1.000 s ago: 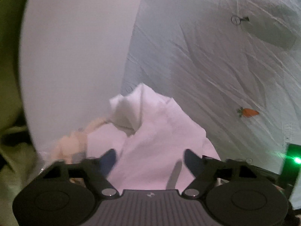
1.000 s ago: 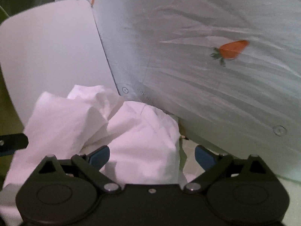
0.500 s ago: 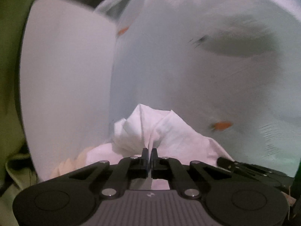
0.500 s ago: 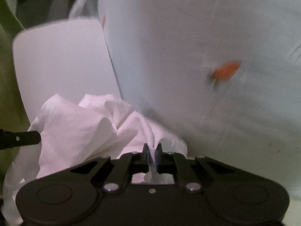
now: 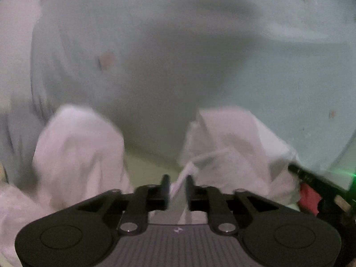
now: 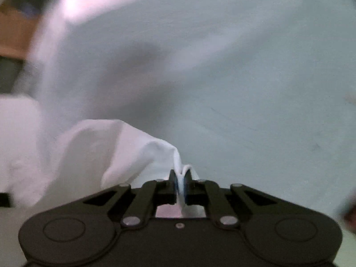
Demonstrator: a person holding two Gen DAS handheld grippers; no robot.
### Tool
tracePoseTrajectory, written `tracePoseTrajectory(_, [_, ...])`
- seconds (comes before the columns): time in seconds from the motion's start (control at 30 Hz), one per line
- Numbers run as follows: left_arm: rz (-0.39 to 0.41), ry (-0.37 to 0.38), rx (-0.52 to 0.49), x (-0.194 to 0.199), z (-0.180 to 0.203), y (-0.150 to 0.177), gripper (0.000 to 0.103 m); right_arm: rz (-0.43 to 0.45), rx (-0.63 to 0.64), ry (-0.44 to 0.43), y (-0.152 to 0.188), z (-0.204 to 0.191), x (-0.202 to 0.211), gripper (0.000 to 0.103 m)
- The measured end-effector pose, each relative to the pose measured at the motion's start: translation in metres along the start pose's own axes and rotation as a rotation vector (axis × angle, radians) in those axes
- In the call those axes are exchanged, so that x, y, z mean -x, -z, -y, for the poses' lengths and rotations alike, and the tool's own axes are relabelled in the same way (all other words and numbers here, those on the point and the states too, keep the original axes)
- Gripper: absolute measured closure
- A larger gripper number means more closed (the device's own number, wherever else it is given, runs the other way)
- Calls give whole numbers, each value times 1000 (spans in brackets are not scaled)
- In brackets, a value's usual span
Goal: Fold clothes
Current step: 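Lift the white shirt with both grippers and spread it onto the table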
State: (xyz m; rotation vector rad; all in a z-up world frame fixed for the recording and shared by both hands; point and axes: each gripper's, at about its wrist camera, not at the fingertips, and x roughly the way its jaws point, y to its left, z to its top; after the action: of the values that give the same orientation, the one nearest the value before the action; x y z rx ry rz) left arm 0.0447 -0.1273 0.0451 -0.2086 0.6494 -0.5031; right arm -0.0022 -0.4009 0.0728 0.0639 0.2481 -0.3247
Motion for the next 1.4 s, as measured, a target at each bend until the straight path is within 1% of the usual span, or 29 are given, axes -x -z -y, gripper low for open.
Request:
tracePoseTrajectory(0.03, [-46, -14, 13, -7, 5, 18, 76, -103, -10, 72, 21, 29, -5, 92])
tracePoseTrajectory(0.07, [-87, -36, 27, -11, 7, 34, 76, -189, -10, 126, 43, 51, -7, 89])
tracePoseTrajectory(0.1, [-129, -58, 41, -15, 9, 50, 76, -270, -6, 174, 66, 71, -7, 84])
tracePoseTrajectory(0.13, [-150, -80, 53, -15, 7, 59, 76, -351, -3, 221, 89, 90, -8, 80])
tracePoseTrajectory(0.2, [-191, -123, 75, -14, 5, 78, 73, -433, -34, 247, 117, 117, 8, 71])
tracePoseTrajectory(0.23, [-196, -152, 86, -11, 0, 80, 70, -450, -60, 240, 124, 124, 16, 69])
tracePoseTrajectory(0.3, [-205, -210, 109, -6, -11, 84, 66, -469, -106, 216, 129, 137, 30, 58])
tracePoseTrajectory(0.33, [-205, -234, 117, -3, -18, 84, 64, -475, -113, 201, 130, 137, 32, 57])
tracePoseTrajectory(0.37, [-200, -254, 120, 0, -20, 83, 61, -481, -118, 185, 132, 135, 33, 52])
tracePoseTrajectory(0.4, [-198, -279, 123, 5, -27, 82, 59, -490, -129, 170, 136, 130, 31, 43])
tracePoseTrajectory(0.47, [-192, -336, 130, 7, -44, 81, 51, -500, -163, 142, 137, 125, 24, 33])
tracePoseTrajectory(0.5, [-190, -363, 137, 8, -51, 82, 48, -505, -175, 126, 138, 117, 23, 30])
tracePoseTrajectory(0.57, [-195, -413, 144, 10, -66, 81, 35, -519, -170, 114, 142, 103, 17, 29])
tracePoseTrajectory(0.63, [-211, -466, 145, 10, -86, 80, 28, -533, -161, 105, 147, 90, 10, 25])
tracePoseTrajectory(0.7, [-247, -506, 150, 3, -109, 79, 25, -548, -159, 116, 148, 76, 4, 23])
tracePoseTrajectory(0.8, [-293, -533, 195, -6, -144, 81, 23, -566, -152, 128, 150, 53, 0, 19])
tracePoseTrajectory(0.87, [-318, -539, 244, -13, -165, 83, 23, -583, -128, 136, 152, 38, -7, 17])
tracePoseTrajectory(0.9, [-331, -530, 268, -16, -175, 86, 23, -591, -112, 142, 153, 30, -10, 17])
tracePoseTrajectory(0.93, [-340, -510, 284, -19, -182, 87, 25, -599, -99, 148, 154, 23, -13, 17])
tracePoseTrajectory(1.0, [-354, -465, 308, -25, -195, 89, 37, -615, -71, 159, 154, 9, -19, 16])
tracePoseTrajectory(1.03, [-360, -441, 316, -28, -201, 90, 54, -621, -57, 163, 155, 3, -24, 16])
tracePoseTrajectory(1.07, [-360, -438, 318, -30, -205, 89, 70, -624, -41, 171, 155, -4, -27, 16])
tracePoseTrajectory(1.1, [-359, -436, 320, -31, -210, 88, 79, -625, -25, 181, 155, -10, -30, 15])
tracePoseTrajectory(1.17, [-358, -433, 323, -34, -219, 86, 84, -624, 0, 196, 154, -20, -38, 14])
tracePoseTrajectory(1.23, [-356, -429, 327, -36, -228, 84, 86, -618, 23, 202, 152, -29, -50, 13])
tracePoseTrajectory(1.33, [-354, -426, 325, -40, -241, 79, 87, -596, 62, 223, 148, -45, -76, 13])
tracePoseTrajectory(1.4, [-354, -429, 313, -41, -251, 72, 87, -591, 115, 253, 147, -54, -98, 13])
